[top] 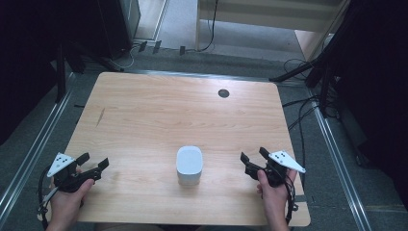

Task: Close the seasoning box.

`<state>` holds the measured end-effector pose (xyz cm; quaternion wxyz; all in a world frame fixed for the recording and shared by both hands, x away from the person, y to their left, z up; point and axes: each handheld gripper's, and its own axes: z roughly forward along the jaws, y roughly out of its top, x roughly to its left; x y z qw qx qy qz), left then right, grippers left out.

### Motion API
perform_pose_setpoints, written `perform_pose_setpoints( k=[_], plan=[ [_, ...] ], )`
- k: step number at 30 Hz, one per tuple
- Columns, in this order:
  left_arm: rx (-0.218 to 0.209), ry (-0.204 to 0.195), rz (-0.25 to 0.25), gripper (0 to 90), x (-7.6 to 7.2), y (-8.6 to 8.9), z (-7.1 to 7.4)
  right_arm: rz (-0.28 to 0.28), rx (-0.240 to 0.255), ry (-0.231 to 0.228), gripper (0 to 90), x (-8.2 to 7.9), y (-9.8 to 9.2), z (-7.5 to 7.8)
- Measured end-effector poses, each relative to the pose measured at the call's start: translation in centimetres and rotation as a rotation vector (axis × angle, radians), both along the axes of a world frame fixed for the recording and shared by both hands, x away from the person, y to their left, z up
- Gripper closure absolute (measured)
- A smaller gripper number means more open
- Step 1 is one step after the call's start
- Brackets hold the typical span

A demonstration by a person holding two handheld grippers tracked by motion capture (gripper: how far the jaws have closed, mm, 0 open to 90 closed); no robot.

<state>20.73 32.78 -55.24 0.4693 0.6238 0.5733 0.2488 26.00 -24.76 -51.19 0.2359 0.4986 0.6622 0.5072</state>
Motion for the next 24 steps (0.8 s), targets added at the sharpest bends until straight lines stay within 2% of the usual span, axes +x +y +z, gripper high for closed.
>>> perform_pose_setpoints(
  k=[14, 24],
  plan=[
    [0.003, -0.001, 0.001, 17.2, 0.0, 0.0, 0.0, -0.095, -0.023, 0.060, 21.8, -2.4, -5.5, -2.1],
    [0.002, -0.001, 0.000, 17.2, 0.0, 0.0, 0.0, -0.142, -0.034, 0.072, 22.3, -3.6, -7.9, -2.8]
  ],
)
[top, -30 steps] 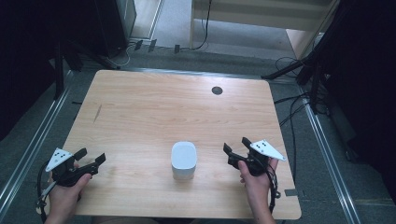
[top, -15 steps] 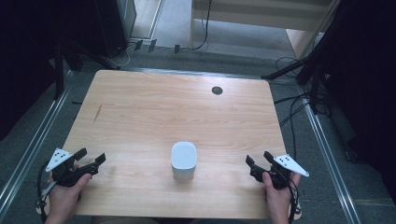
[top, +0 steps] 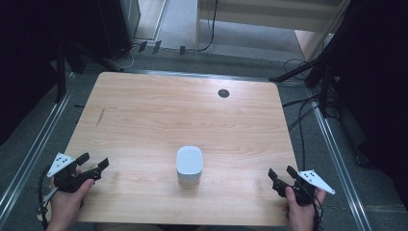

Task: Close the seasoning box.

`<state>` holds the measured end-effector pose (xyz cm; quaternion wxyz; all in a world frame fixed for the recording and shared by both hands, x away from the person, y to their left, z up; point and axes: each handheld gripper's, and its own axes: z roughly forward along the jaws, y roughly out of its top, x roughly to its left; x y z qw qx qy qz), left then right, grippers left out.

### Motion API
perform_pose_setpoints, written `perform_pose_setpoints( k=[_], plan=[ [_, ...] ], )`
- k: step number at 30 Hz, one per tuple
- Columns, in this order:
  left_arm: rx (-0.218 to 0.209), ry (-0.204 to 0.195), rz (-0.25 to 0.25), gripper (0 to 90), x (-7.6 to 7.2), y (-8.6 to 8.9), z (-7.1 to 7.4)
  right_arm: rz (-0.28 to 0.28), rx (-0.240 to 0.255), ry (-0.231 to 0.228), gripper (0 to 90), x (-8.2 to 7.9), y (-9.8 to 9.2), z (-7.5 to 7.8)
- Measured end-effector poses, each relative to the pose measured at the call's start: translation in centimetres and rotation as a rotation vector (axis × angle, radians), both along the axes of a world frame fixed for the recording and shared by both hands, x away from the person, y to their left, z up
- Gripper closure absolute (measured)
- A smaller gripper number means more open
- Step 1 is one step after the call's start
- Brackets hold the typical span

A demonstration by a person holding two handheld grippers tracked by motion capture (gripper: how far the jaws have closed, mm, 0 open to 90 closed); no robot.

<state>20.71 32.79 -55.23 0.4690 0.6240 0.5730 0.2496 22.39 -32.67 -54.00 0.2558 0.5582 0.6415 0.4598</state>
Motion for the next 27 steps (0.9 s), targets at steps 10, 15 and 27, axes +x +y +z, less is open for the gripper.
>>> perform_pose_setpoints(
  k=[10, 15, 27],
  plan=[
    [0.001, 0.005, 0.003, 17.7, 0.0, 0.0, 0.0, -0.040, -0.002, 0.018, 23.3, -1.4, -2.2, -0.7],
    [0.004, 0.005, 0.004, 18.5, 0.0, 0.0, 0.0, -0.059, 0.014, 0.022, 23.9, -2.3, -3.0, -0.7],
    [0.006, 0.006, 0.001, 18.7, 0.1, -0.1, 0.0, -0.043, -0.064, 0.042, 26.2, -2.1, -2.1, -0.7]
  ],
)
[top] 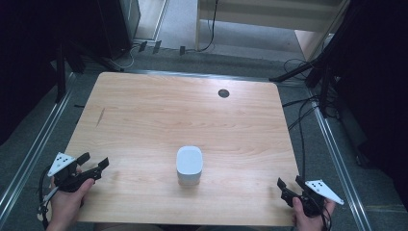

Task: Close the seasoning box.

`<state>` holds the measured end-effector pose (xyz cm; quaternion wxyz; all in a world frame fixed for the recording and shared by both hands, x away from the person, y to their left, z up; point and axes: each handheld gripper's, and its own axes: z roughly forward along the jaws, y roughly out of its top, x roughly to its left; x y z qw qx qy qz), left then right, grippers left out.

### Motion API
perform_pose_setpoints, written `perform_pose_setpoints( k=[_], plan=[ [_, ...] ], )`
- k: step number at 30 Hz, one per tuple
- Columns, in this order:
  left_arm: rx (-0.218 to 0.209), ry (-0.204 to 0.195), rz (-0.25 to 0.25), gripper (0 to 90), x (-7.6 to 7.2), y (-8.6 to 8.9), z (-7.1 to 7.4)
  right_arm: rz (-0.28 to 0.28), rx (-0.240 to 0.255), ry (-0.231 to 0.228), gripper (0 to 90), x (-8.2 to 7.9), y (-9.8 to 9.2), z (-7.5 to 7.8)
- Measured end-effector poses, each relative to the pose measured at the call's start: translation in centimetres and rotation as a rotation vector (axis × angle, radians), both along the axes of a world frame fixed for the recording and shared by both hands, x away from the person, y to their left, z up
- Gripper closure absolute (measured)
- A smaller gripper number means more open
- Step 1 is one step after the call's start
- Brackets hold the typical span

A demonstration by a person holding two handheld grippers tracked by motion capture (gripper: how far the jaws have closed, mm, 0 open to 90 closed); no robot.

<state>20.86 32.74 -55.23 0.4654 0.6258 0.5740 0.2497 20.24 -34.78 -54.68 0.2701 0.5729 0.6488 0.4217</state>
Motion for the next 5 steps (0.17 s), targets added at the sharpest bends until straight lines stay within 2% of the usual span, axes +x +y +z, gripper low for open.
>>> perform_pose_setpoints(
  k=[5],
  plan=[
    [-0.001, 0.001, 0.000, 18.9, 0.06, 0.02, 0.00, -0.014, -0.022, -0.013, 27.0, -0.14, 0.21, 0.03]
  ],
)
